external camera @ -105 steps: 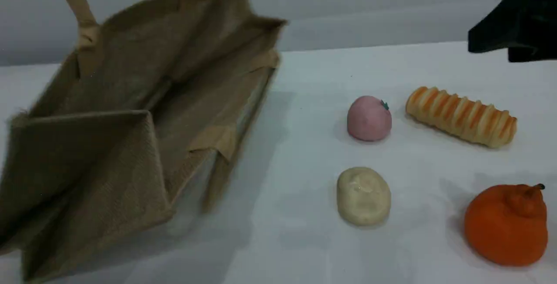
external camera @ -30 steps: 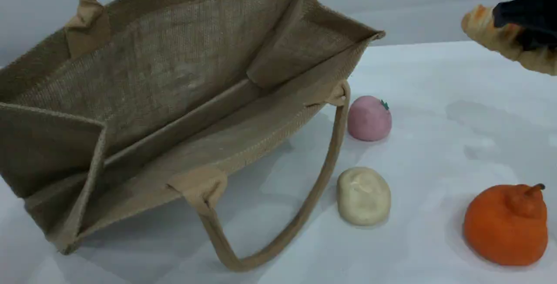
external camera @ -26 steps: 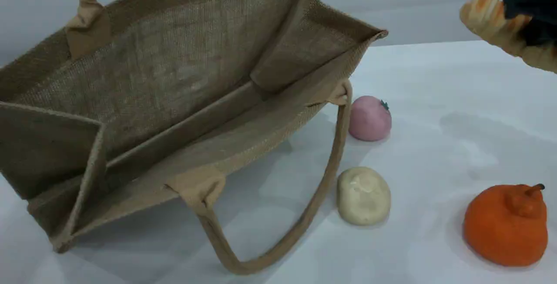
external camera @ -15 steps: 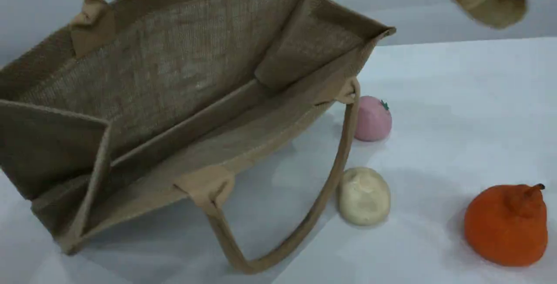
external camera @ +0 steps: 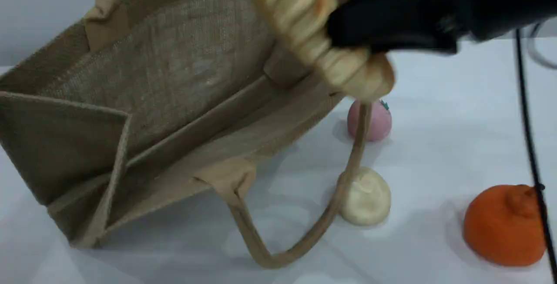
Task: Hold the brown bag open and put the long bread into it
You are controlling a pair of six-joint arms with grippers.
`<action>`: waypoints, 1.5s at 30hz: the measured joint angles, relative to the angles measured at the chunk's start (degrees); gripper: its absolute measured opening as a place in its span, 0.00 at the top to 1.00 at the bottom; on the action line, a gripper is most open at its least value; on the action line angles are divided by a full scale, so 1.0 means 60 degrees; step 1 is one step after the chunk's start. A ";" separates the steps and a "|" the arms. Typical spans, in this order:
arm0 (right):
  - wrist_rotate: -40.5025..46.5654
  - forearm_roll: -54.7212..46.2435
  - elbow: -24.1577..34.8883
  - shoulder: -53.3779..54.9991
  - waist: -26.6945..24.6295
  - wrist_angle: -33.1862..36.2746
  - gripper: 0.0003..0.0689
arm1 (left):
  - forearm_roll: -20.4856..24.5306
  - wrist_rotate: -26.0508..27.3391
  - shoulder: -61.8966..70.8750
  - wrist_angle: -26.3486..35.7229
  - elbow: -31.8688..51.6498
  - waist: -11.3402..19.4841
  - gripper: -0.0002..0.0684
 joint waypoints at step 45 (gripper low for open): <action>0.0555 0.0024 -0.4746 0.5294 0.1805 -0.2885 0.78 | -0.0204 0.0009 0.0006 0.0008 0.0000 0.0001 0.88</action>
